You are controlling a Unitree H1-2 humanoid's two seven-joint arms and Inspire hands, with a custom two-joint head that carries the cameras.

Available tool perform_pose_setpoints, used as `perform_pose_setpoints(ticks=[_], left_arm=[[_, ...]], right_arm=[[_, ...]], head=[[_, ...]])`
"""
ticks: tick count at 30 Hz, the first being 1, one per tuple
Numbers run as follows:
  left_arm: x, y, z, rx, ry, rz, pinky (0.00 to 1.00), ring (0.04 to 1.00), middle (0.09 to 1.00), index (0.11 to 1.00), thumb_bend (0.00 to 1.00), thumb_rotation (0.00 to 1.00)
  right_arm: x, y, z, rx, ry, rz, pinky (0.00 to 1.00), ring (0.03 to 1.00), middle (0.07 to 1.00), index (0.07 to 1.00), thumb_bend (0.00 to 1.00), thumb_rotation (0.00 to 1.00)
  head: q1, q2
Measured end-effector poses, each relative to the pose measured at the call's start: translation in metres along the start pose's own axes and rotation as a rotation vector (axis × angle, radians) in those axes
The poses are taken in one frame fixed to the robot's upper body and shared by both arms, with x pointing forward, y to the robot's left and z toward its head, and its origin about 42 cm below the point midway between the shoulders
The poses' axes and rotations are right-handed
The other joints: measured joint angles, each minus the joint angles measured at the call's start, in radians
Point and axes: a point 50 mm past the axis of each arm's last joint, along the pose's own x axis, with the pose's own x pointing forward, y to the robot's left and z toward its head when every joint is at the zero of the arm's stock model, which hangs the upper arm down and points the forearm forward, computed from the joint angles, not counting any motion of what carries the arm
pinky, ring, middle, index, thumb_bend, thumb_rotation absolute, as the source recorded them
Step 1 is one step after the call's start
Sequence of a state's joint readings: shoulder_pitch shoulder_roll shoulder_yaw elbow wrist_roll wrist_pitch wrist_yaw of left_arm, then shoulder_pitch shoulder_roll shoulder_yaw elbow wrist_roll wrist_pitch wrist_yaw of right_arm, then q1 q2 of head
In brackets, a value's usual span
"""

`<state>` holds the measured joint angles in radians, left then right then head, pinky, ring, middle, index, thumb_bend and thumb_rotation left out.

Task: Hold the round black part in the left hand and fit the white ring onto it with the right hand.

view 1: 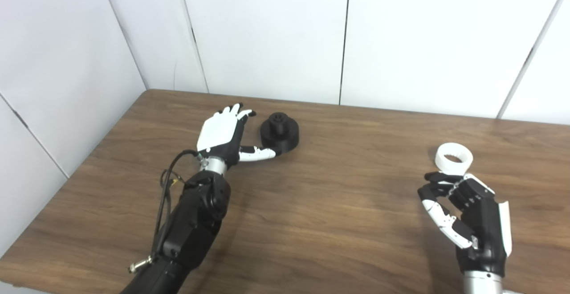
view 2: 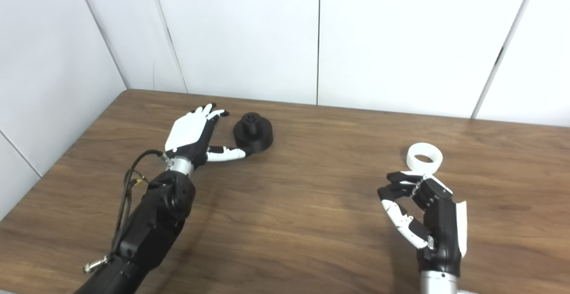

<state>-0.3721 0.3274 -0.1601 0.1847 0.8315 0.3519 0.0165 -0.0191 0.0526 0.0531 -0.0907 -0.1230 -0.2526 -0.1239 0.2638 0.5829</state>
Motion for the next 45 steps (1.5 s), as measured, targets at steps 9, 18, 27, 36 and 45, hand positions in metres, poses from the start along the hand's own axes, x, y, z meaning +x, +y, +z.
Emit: perform_pose_setpoints(ticks=[9,18,27,36,45], left_arm=[[0.014,-0.01,-0.002,0.027,0.019,-0.049,1.0,1.0,1.0,0.885,1.0,0.62],[0.02,-0.022,-0.002,0.049,0.023,-0.09,0.99,1.0,1.0,0.891,1.0,0.64],[0.029,-0.026,0.001,0.035,0.021,-0.105,1.0,1.0,1.0,0.888,1.0,0.62],[0.037,-0.033,0.009,0.02,0.002,-0.104,1.0,1.0,1.0,0.88,1.0,0.63],[0.045,-0.04,0.007,-0.012,0.0,-0.096,0.96,1.0,1.0,0.87,1.0,0.64]], right_arm=[[0.0,-0.001,0.0,-0.001,0.0,0.0,0.44,0.524,0.581,0.494,0.5,0.15],[0.0,-0.001,0.0,-0.002,0.0,0.0,0.44,0.523,0.579,0.494,0.5,0.15],[0.0,-0.001,0.001,-0.004,0.0,0.0,0.45,0.524,0.581,0.494,0.5,0.15],[-0.001,-0.002,0.001,-0.007,-0.001,0.0,0.47,0.535,0.584,0.495,0.5,0.15],[-0.005,-0.004,0.002,-0.023,0.0,0.0,0.47,0.538,0.585,0.495,0.5,0.15]], head=[[-0.003,0.003],[-0.006,0.006],[-0.014,0.009],[-0.024,0.014],[-0.034,0.017]])
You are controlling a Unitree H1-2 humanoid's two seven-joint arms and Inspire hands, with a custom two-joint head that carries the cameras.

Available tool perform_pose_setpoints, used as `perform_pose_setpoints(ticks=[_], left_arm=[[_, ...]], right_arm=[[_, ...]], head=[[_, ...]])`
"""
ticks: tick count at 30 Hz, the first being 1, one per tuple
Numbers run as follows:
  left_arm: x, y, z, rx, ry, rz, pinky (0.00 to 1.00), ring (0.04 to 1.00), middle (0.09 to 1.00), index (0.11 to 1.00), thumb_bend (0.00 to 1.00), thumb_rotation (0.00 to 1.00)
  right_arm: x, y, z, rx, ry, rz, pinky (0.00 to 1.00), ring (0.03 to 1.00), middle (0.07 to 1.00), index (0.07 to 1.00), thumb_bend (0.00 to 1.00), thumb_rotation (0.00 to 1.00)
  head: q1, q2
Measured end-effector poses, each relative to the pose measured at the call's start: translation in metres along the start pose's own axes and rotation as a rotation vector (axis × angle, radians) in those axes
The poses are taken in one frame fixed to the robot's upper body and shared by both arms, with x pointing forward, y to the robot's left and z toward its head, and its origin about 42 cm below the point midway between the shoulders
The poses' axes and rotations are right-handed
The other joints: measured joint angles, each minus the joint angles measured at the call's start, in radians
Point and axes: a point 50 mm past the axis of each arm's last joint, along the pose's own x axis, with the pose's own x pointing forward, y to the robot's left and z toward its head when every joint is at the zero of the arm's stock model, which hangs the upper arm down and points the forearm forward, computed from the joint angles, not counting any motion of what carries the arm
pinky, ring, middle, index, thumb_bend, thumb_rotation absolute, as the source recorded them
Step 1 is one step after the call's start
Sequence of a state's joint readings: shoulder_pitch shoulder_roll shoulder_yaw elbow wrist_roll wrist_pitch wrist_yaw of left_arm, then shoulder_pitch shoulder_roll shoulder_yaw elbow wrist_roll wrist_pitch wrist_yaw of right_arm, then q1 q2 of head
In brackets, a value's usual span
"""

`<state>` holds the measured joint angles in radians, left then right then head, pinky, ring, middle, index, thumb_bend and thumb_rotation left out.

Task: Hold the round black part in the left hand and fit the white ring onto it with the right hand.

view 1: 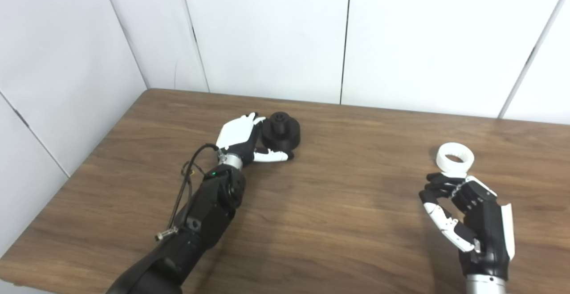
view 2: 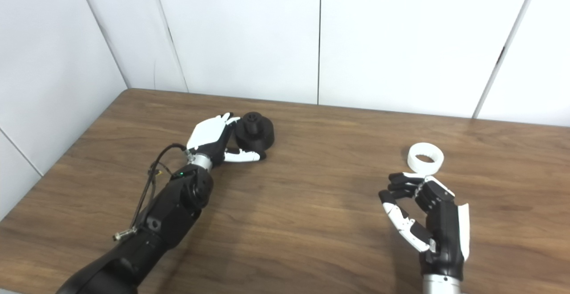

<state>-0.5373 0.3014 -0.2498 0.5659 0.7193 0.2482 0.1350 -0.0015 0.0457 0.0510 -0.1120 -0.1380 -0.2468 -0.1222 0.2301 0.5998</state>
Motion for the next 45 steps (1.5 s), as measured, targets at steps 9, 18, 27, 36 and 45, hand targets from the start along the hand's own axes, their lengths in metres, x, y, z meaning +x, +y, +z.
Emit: perform_pose_setpoints(ticks=[9,18,27,36,45], left_arm=[[0.006,-0.006,0.006,-0.049,-0.007,0.0,0.96,1.0,1.0,0.841,1.0,0.59],[0.015,-0.011,0.002,-0.189,-0.019,0.075,0.95,0.977,0.962,0.713,0.9,0.4],[0.014,-0.016,0.004,-0.275,-0.029,0.112,0.97,0.959,0.944,0.669,0.85,0.35],[0.013,-0.017,0.005,-0.295,-0.036,0.12,0.95,0.949,0.937,0.644,0.85,0.33],[0.013,-0.016,0.006,-0.313,-0.042,0.118,0.99,0.962,0.946,0.634,0.87,0.3]], right_arm=[[0.0,-0.001,0.0,-0.001,-0.001,-0.002,0.46,0.527,0.577,0.494,0.5,0.15],[-0.003,-0.004,0.001,-0.009,-0.001,-0.008,0.45,0.527,0.579,0.494,0.5,0.15],[-0.004,-0.005,0.002,-0.01,-0.001,-0.009,0.45,0.53,0.584,0.494,0.5,0.15],[-0.004,-0.006,0.002,-0.014,-0.001,-0.011,0.45,0.525,0.58,0.494,0.5,0.15],[-0.004,-0.006,0.002,-0.015,0.0,-0.011,0.45,0.527,0.579,0.494,0.5,0.15]], head=[[-0.003,0.006],[-0.002,0.006],[-0.002,0.011],[0.0,0.014],[-0.002,0.014]])
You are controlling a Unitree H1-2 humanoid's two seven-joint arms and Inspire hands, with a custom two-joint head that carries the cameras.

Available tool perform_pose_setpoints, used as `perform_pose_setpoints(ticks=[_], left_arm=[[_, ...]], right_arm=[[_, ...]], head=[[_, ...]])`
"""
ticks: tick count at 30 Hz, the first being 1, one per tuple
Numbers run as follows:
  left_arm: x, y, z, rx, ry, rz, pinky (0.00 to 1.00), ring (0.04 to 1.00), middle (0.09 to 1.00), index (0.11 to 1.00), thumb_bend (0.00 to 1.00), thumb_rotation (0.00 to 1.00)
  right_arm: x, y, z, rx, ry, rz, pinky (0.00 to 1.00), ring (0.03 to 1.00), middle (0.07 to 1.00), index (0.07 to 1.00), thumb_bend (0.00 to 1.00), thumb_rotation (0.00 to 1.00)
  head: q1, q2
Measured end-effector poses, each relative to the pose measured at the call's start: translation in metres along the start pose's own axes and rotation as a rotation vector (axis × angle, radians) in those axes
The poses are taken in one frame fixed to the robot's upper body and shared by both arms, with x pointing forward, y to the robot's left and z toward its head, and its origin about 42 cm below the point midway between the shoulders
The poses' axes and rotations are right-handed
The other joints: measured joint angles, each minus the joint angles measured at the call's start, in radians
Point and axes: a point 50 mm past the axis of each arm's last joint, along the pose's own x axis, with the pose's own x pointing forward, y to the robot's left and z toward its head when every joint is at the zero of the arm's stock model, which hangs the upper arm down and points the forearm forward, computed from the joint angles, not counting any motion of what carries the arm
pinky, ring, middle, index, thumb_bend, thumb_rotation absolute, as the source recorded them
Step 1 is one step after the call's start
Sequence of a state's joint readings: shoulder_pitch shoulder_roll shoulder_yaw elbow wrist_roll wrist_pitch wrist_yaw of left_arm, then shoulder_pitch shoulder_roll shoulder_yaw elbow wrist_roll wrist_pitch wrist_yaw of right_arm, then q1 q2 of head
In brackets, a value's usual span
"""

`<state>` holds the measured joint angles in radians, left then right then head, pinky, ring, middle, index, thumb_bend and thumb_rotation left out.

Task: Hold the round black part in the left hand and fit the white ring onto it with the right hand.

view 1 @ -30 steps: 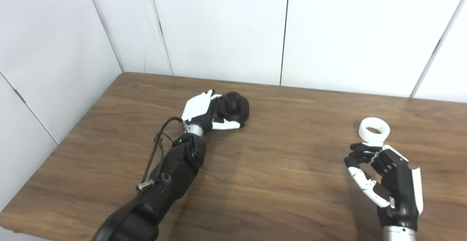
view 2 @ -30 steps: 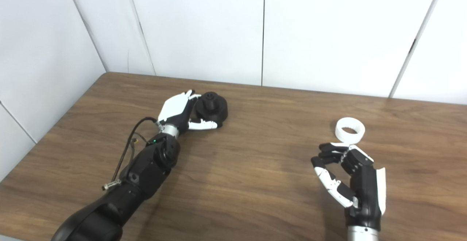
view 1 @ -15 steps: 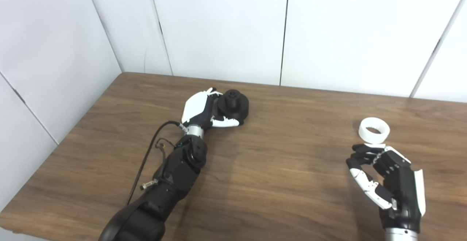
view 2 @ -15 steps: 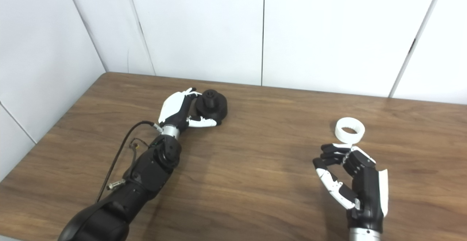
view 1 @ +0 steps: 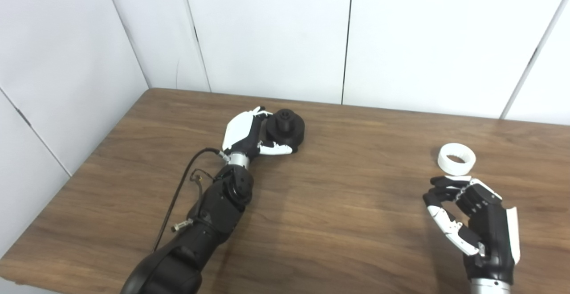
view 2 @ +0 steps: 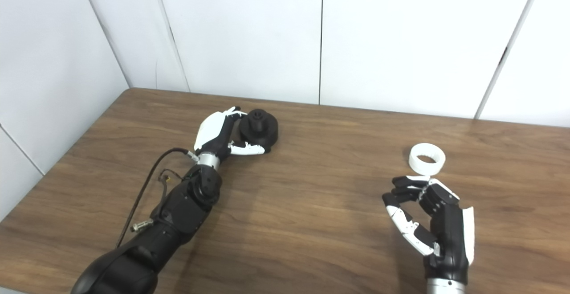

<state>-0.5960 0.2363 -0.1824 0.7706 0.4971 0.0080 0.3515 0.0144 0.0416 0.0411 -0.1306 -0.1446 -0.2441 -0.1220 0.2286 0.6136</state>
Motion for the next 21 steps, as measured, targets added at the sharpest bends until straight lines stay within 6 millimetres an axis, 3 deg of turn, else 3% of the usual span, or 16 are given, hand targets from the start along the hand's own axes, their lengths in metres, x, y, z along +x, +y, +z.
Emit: perform_pose_setpoints(ticks=[21], left_arm=[[-0.028,-0.01,0.007,-0.041,-0.058,-0.032,0.97,0.958,0.944,0.604,0.85,0.27]], right_arm=[[0.0,0.0,-0.001,-0.001,0.026,0.002,0.46,0.533,0.583,0.494,0.5,0.15]], head=[[0.002,0.009]])
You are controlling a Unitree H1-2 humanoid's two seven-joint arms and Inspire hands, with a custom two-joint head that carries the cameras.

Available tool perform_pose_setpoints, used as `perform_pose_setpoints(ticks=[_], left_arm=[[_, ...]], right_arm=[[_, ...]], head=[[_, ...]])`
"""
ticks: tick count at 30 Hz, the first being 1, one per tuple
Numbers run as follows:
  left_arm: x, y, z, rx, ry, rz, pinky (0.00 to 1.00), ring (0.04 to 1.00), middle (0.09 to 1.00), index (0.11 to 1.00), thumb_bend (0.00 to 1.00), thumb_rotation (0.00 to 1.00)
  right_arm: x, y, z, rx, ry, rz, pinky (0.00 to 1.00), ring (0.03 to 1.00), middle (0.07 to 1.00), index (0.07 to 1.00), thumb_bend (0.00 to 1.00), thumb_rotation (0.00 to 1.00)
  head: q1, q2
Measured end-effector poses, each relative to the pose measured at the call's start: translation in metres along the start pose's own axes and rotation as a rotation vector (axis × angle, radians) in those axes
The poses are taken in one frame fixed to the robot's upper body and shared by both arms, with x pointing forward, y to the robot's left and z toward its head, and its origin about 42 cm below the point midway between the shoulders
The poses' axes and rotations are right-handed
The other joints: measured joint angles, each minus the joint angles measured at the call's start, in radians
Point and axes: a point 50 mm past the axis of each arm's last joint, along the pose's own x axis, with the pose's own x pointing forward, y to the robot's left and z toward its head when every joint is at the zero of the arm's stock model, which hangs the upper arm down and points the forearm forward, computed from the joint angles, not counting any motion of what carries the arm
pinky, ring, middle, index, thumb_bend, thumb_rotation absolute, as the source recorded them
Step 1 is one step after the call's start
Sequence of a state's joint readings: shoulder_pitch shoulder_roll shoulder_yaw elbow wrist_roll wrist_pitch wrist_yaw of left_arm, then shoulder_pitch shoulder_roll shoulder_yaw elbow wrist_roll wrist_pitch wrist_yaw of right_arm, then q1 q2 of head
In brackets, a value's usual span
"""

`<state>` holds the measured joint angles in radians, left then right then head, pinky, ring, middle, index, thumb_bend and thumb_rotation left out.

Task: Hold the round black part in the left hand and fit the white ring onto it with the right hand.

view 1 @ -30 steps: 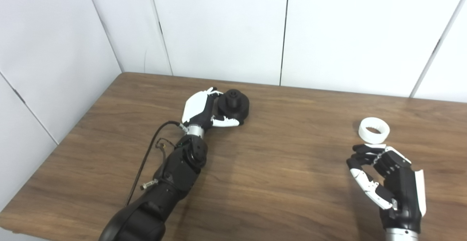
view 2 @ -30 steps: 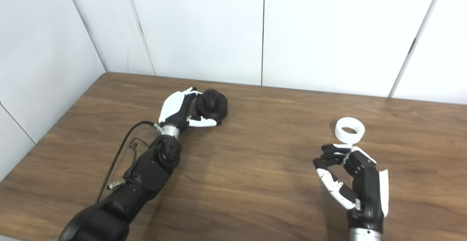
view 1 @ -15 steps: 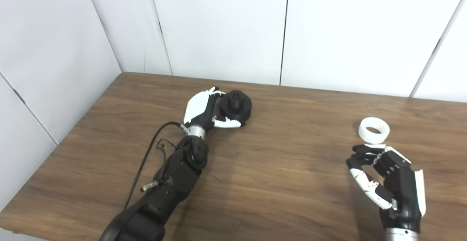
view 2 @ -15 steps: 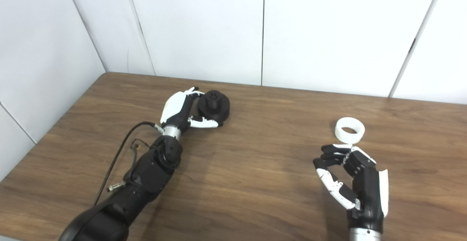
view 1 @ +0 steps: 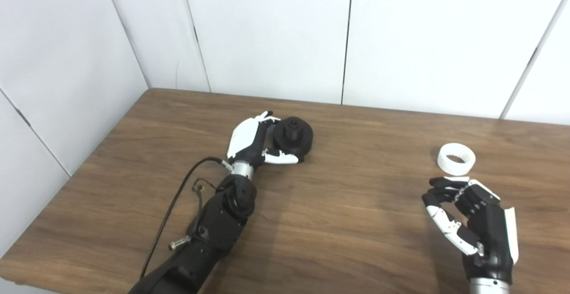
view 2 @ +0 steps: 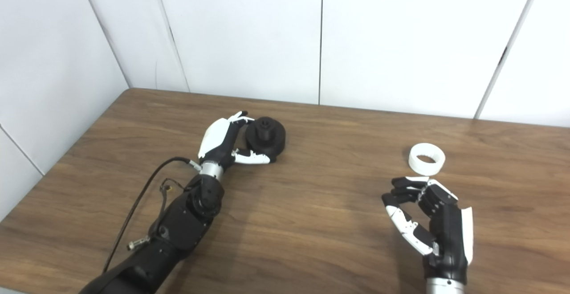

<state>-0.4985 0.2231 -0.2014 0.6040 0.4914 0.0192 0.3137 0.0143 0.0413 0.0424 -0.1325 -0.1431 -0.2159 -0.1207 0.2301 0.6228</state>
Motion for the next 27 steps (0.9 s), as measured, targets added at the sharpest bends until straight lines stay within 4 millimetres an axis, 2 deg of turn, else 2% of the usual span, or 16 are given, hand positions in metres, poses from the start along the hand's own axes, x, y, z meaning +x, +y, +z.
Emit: perform_pose_setpoints(ticks=[6,13,27], left_arm=[[-0.012,-0.004,0.004,-0.014,-0.029,-0.02,0.98,0.968,0.947,0.606,0.83,0.25],[-0.031,-0.008,0.01,-0.034,-0.069,-0.052,0.99,0.972,0.948,0.611,0.85,0.26],[-0.09,-0.022,0.031,-0.049,-0.169,-0.147,0.97,0.953,0.941,0.611,0.86,0.25]], right_arm=[[0.0,0.0,0.0,-0.001,0.002,0.002,0.46,0.536,0.584,0.494,0.5,0.15],[0.0,0.0,0.0,-0.002,0.002,0.005,0.46,0.53,0.578,0.494,0.5,0.15],[0.0,0.0,0.0,-0.003,0.003,0.008,0.47,0.534,0.583,0.494,0.5,0.15]], head=[[-0.002,0.002],[-0.002,0.003],[0.006,0.005]])
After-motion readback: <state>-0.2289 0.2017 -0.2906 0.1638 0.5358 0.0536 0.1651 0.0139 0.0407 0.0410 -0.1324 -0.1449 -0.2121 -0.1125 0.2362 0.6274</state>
